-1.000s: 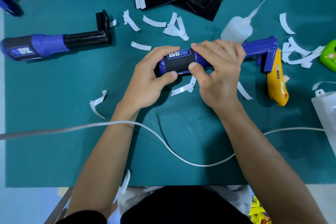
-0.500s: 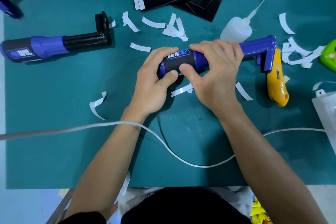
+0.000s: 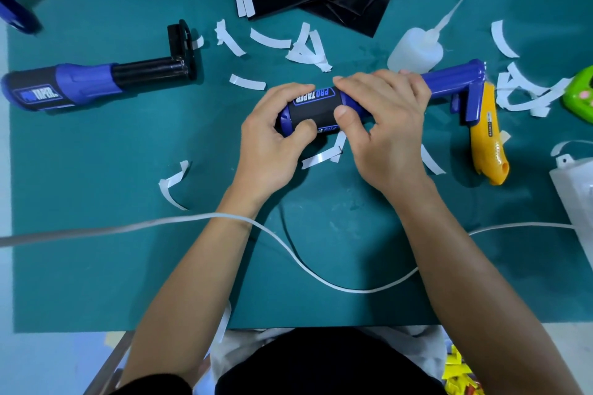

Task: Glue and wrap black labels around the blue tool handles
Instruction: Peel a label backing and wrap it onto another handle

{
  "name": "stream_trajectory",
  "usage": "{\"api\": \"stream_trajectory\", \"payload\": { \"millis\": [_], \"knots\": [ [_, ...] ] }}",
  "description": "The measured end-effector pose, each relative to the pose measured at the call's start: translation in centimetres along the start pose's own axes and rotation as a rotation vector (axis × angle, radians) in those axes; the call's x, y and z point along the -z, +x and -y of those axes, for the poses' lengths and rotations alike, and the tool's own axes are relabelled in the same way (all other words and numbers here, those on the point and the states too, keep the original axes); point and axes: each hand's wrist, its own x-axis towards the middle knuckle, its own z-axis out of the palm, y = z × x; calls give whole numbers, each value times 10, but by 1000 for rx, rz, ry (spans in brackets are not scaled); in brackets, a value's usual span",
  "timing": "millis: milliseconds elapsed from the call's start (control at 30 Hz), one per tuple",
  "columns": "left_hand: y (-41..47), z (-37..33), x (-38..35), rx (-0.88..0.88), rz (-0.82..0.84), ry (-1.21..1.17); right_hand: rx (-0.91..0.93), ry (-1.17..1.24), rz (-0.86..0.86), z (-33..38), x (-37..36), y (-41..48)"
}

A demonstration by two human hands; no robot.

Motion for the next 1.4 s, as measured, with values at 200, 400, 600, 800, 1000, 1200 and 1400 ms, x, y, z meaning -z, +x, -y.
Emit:
{"api": "stream_trajectory", "payload": {
  "millis": [200,400,600,800,1000,1200,1400],
  "knots": [
    [0,3,4,-62,94,185,-5,-13,10,3,-1,-1],
    [1,9,7,-138,101,210,-45,148,-101,6,6,-3],
    [7,11,10,-168,124,248,-326,18,-488,-5,47,15],
    [7,12,12,-171,140,258,-472,-353,112,-16,63,60],
    [9,12,12,-159,141,256,-345,12,35,-1,59,62],
    [9,13,12,-170,138,259,-320,266,-50,18,50,28],
    [9,14,12,-161,130,249,-294,518,-92,13,50,17]
  ]
}}
